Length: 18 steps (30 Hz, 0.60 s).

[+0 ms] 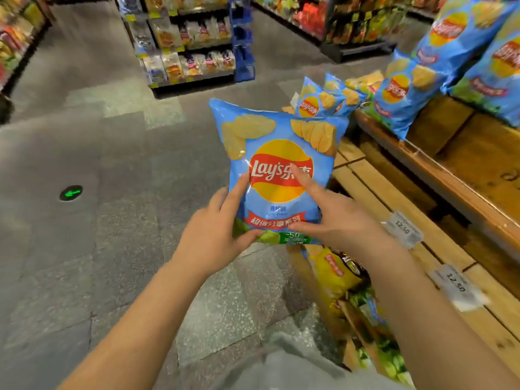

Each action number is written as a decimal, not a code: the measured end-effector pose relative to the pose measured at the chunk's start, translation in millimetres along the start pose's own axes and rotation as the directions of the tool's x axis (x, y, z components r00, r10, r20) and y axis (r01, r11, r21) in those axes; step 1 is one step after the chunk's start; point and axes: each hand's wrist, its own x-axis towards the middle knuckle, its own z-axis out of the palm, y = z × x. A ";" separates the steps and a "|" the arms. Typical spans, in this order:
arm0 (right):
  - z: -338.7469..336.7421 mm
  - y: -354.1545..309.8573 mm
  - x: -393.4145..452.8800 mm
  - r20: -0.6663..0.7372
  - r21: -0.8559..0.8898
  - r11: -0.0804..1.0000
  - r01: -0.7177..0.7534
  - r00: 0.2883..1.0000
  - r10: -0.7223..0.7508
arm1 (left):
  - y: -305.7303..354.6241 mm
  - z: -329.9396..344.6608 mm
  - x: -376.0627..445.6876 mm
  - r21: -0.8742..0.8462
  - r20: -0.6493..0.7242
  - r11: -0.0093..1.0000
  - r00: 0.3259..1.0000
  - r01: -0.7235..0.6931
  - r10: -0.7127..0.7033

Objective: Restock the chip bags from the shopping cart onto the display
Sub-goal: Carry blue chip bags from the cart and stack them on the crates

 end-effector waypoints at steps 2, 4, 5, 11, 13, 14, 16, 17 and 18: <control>-9.0 11.3 18.2 -0.080 0.011 0.998 -0.062 0.995 0.063 | -9.1 8.6 44.8 -0.029 0.031 0.998 0.998 -0.062 0.063; -16.7 27.6 31.0 -0.149 0.047 0.991 -0.124 0.980 0.130 | -10.8 22.4 81.6 -0.082 0.073 0.989 0.989 -0.124 0.130; -20.0 37.7 36.9 -0.167 0.056 0.985 -0.161 0.972 0.169 | -10.2 30.1 98.7 -0.110 0.098 0.983 0.983 -0.148 0.158; -39.9 105.7 82.2 -0.259 0.070 0.943 -0.324 0.907 0.331 | -3.9 82.1 209.2 -0.222 0.174 0.938 0.935 -0.268 0.308; -50.7 125.6 100.6 -0.282 0.097 0.930 -0.355 0.886 0.368 | -1.0 96.3 243.7 -0.256 0.179 0.922 0.923 -0.290 0.340; -57.5 133.7 109.9 -0.285 0.111 0.922 -0.371 0.877 0.387 | 0.8 100.8 260.7 -0.274 0.204 0.919 0.916 -0.285 0.345; -69.9 149.9 129.7 -0.304 0.115 0.916 -0.385 0.864 0.401 | 1.7 108.4 296.1 -0.296 0.240 0.914 0.904 -0.279 0.354; -74.9 158.5 140.7 -0.320 0.110 0.915 -0.389 0.858 0.403 | 1.1 112.0 314.4 -0.300 0.242 0.908 0.898 -0.291 0.368; -79.7 166.4 151.4 -0.332 0.105 0.913 -0.395 0.851 0.407 | 1.7 114.1 332.1 -0.301 0.246 0.904 0.890 -0.305 0.383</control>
